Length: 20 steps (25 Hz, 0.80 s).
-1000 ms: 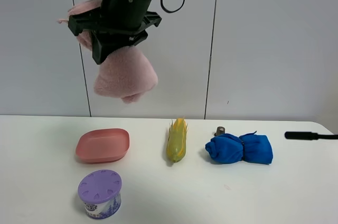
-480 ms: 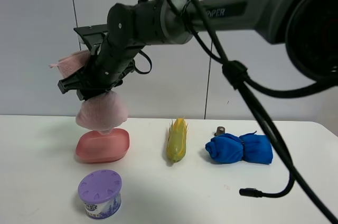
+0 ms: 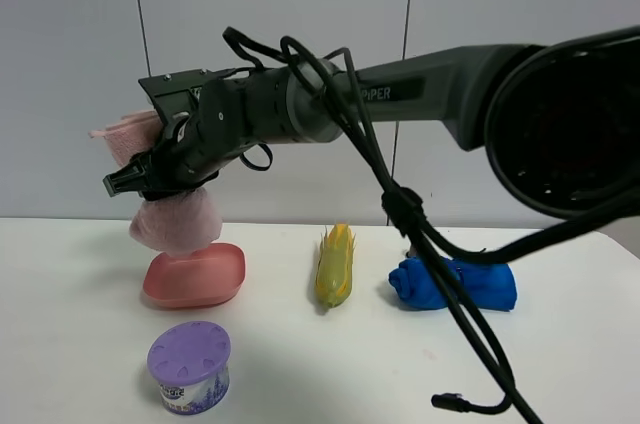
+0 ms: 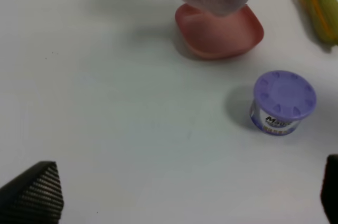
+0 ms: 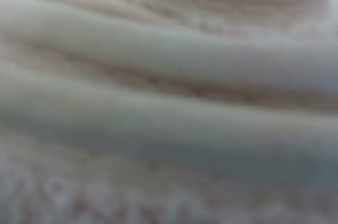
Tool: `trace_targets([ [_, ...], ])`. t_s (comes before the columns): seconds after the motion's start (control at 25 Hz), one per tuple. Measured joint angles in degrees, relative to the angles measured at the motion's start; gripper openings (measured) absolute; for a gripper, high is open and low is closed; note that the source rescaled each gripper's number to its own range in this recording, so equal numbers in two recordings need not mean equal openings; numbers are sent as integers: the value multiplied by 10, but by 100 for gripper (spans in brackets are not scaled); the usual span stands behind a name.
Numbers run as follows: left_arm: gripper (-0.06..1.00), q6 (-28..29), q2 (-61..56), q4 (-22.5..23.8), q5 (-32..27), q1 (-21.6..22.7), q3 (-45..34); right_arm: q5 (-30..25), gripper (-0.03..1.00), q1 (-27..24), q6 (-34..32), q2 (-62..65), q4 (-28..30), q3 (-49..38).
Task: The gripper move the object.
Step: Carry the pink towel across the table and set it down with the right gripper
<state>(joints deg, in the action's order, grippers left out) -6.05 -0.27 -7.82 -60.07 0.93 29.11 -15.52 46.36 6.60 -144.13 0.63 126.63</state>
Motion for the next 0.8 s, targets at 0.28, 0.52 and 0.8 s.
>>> trace_targets([
  [0.28,100,0,0,0,0,0,0,11,0,0,0,-26,-2,-2],
  [0.52,100,0,0,0,0,0,0,31,0,0,0,-29,-1,-2],
  [0.8,100,0,0,0,0,0,0,25,0,0,0,-55,0,-3],
])
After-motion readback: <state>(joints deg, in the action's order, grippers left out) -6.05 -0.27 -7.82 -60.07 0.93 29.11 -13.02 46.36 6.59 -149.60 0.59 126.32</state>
